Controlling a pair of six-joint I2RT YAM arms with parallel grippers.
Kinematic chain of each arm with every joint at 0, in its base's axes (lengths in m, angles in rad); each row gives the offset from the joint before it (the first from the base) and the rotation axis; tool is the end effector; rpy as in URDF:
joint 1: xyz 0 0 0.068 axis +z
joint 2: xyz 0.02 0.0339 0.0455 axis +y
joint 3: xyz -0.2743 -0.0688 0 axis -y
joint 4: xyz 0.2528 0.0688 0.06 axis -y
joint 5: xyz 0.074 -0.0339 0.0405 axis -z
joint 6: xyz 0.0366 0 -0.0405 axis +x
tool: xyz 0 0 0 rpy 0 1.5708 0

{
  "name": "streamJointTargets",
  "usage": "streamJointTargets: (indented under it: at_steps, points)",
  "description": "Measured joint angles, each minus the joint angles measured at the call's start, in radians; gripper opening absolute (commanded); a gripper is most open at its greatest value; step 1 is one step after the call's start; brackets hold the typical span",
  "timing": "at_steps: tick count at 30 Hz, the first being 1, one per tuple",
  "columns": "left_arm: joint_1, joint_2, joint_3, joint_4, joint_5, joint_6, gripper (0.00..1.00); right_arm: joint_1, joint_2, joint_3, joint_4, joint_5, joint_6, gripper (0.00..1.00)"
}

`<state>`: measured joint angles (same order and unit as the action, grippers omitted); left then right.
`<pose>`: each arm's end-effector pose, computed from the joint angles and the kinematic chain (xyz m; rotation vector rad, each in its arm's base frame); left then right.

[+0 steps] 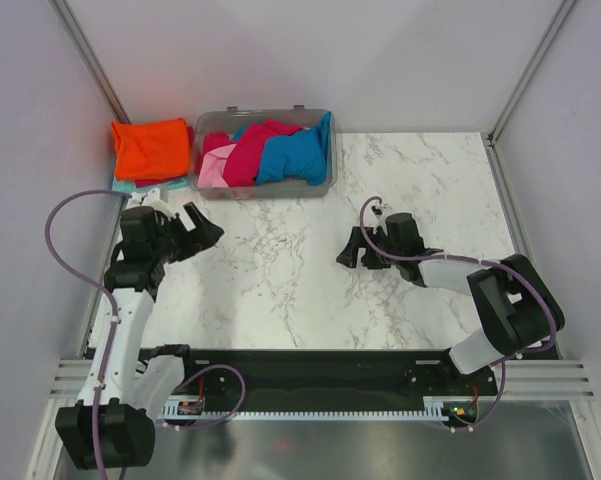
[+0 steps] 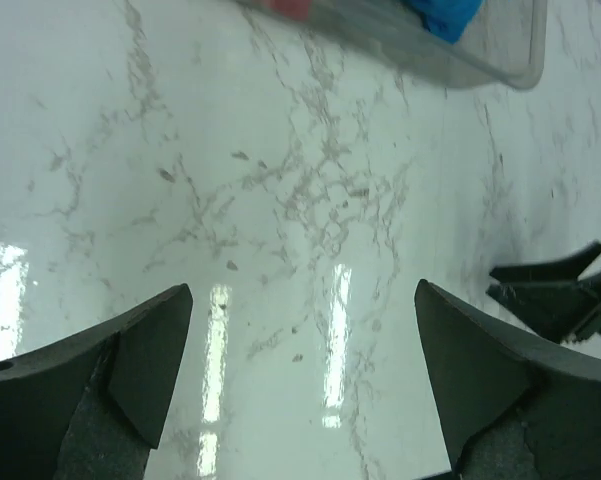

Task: Fold and stack the t-shirts

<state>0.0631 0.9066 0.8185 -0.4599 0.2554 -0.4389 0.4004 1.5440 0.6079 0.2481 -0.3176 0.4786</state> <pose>0.2016 0.0035 0.3100 -0.3809 2.1041 -0.4926 0.2671 0.1255 0.1506 -0.0857 2.3506 0.8115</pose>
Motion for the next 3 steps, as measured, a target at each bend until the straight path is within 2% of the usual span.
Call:
streamJointTargets:
  at_steps: [3]
  points:
    - [-0.011,-0.081,-0.074,-0.047,0.070,0.020,1.00,0.002,-0.001,0.000,-0.001,0.003,0.001,0.98]
